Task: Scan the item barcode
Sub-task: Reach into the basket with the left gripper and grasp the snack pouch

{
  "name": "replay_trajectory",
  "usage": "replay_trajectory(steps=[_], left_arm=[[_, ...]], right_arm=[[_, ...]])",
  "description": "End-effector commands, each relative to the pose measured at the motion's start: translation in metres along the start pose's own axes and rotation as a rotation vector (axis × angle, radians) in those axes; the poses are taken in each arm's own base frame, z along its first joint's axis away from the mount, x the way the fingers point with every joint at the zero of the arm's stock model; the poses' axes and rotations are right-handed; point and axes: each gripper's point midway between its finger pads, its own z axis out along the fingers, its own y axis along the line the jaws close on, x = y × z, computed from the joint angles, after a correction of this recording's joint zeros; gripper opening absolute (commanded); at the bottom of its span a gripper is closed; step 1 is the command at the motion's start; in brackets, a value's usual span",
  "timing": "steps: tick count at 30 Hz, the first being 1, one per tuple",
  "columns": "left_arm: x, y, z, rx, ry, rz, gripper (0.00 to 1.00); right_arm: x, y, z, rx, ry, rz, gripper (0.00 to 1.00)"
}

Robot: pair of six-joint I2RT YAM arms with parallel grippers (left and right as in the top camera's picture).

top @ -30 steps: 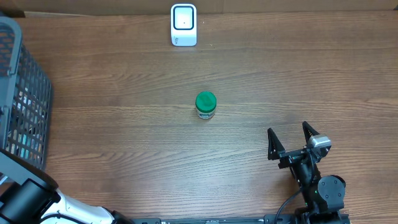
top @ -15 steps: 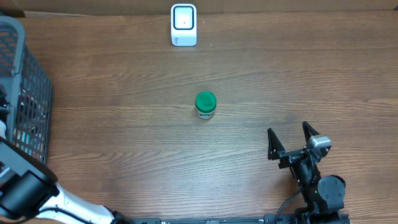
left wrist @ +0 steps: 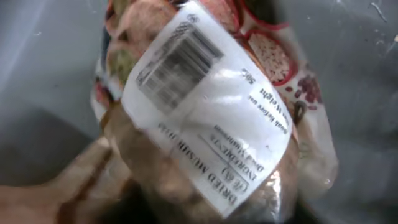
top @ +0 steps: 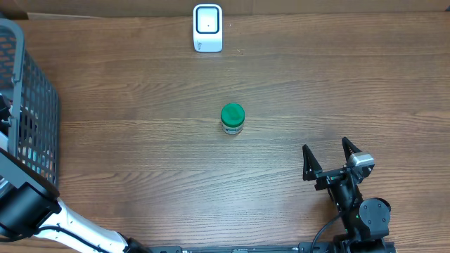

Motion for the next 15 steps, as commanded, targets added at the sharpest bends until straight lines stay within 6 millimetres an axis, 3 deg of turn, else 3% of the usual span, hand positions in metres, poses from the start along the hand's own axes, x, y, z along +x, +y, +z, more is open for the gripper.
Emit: replay_trajectory(steps=[1, 3, 8, 15], left_arm=[[0.037, -0.014, 0.027, 0.046, 0.123, -0.068, 0.13], [0.03, -0.013, 0.021, 0.044, 0.117, -0.07, 0.04], [-0.007, -0.009, -0.011, 0.036, 0.08, -0.062, 0.04], [-0.076, -0.005, -0.1, 0.011, -0.038, -0.122, 0.04]], right_arm=[[0.002, 0.001, 0.0, -0.006, -0.003, -0.004, 1.0], [0.002, 0.001, 0.0, -0.006, -0.003, -0.004, 1.0], [0.002, 0.001, 0.0, -0.006, -0.003, -0.004, 1.0], [0.002, 0.001, 0.0, -0.006, -0.003, -0.004, 1.0]])
